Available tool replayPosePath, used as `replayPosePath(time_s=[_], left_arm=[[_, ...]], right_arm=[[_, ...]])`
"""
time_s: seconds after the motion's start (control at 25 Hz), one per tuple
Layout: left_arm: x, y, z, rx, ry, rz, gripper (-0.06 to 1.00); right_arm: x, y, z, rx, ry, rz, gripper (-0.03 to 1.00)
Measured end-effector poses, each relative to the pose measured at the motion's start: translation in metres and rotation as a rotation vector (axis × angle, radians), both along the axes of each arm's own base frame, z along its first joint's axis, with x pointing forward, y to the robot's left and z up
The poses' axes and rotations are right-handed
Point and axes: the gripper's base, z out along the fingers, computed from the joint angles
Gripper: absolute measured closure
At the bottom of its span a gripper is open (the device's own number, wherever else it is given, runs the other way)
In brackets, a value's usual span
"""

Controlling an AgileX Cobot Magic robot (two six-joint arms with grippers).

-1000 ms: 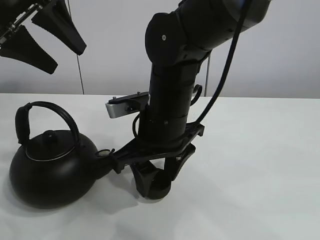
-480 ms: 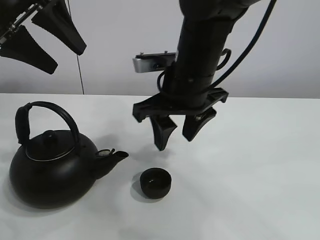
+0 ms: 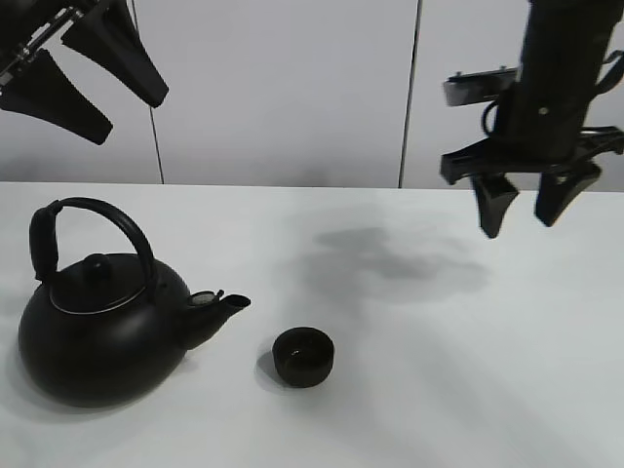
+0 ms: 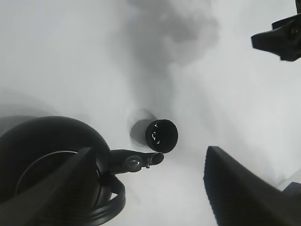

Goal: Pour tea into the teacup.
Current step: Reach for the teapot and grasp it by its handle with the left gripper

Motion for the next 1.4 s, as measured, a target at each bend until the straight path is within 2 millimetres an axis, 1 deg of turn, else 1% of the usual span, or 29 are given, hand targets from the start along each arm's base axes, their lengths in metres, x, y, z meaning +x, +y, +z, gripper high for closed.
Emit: replayPosePath(time_s=[0.08,0.16,0.24,0.32,0.36,0.44,0.48,0.52,0.56,0.6,0.64,0.68,0.72,0.8,0.84,0.88,0.96,1.08,1.12,1.2,1.24,1.36,1.4], left_arm=[[0.0,0.0,0.0,0.0,0.0,0.0,0.47],[0.0,0.0,0.0,0.0,0.0,0.0,0.47],[0.0,0.0,0.0,0.0,0.0,0.0,0.47],[0.0,0.0,0.0,0.0,0.0,0.0,0.47],[0.0,0.0,0.0,0.0,0.0,0.0,0.47],[0.0,0.0,0.0,0.0,0.0,0.0,0.47],[0.0,0.0,0.0,0.0,0.0,0.0,0.47],[0.0,0.0,0.0,0.0,0.0,0.0,0.47],[0.0,0.0,0.0,0.0,0.0,0.0,0.47],[0.0,0.0,0.0,0.0,0.0,0.0,0.47],[0.0,0.0,0.0,0.0,0.0,0.0,0.47],[0.0,0.0,0.0,0.0,0.0,0.0,0.47],[0.0,0.0,0.0,0.0,0.0,0.0,0.47],[0.0,0.0,0.0,0.0,0.0,0.0,0.47],[0.0,0.0,0.0,0.0,0.0,0.0,0.47],[0.0,0.0,0.0,0.0,0.0,0.0,0.47],[0.0,0.0,0.0,0.0,0.0,0.0,0.47],[0.0,0.0,0.0,0.0,0.0,0.0,0.47],[0.0,0.0,0.0,0.0,0.0,0.0,0.47],[0.0,0.0,0.0,0.0,0.0,0.0,0.47],[0.0,0.0,0.0,0.0,0.0,0.0,0.47],[0.0,0.0,0.0,0.0,0.0,0.0,0.47],[0.0,0.0,0.0,0.0,0.0,0.0,0.47]], right_arm=[[-0.001,-0.03,0.015,-0.02,-0.025,-0.064,0.54],[-0.008,-0.059,0.038,-0.048,-0.062,-0.122,0.54],[-0.022,-0.086,0.07,-0.081,-0.123,-0.183,0.54],[-0.042,-0.112,0.104,-0.107,-0.196,-0.252,0.54],[-0.056,-0.123,0.124,-0.12,-0.244,-0.284,0.54],[-0.086,-0.137,0.161,-0.138,-0.342,-0.338,0.54],[-0.105,-0.141,0.182,-0.142,-0.401,-0.362,0.54],[-0.124,-0.14,0.201,-0.142,-0.466,-0.377,0.54],[-0.145,-0.137,0.22,-0.134,-0.537,-0.384,0.54],[-0.162,-0.132,0.234,-0.121,-0.596,-0.381,0.54],[-0.184,-0.124,0.25,-0.1,-0.665,-0.365,0.54],[-0.206,-0.115,0.263,-0.071,-0.729,-0.342,0.54],[-0.223,-0.106,0.272,-0.04,-0.779,-0.306,0.54],[-0.265,-0.09,0.285,0.026,-0.878,-0.24,0.54],[-0.285,-0.084,0.287,0.06,-0.914,-0.21,0.54],[-0.301,-0.079,0.285,0.087,-0.933,-0.18,0.54],[-0.335,-0.07,0.276,0.148,-0.979,-0.128,0.54],[-0.364,-0.063,0.242,0.184,-0.974,-0.071,0.54],[-0.369,-0.061,0.226,0.185,-0.96,-0.053,0.54],[-0.374,-0.059,0.191,0.186,-0.925,-0.034,0.54],[-0.377,-0.059,0.177,0.188,-0.924,-0.031,0.54],[-0.378,-0.059,0.131,0.195,-0.882,-0.044,0.54],[-0.379,-0.059,0.121,0.2,-0.875,-0.052,0.54]])
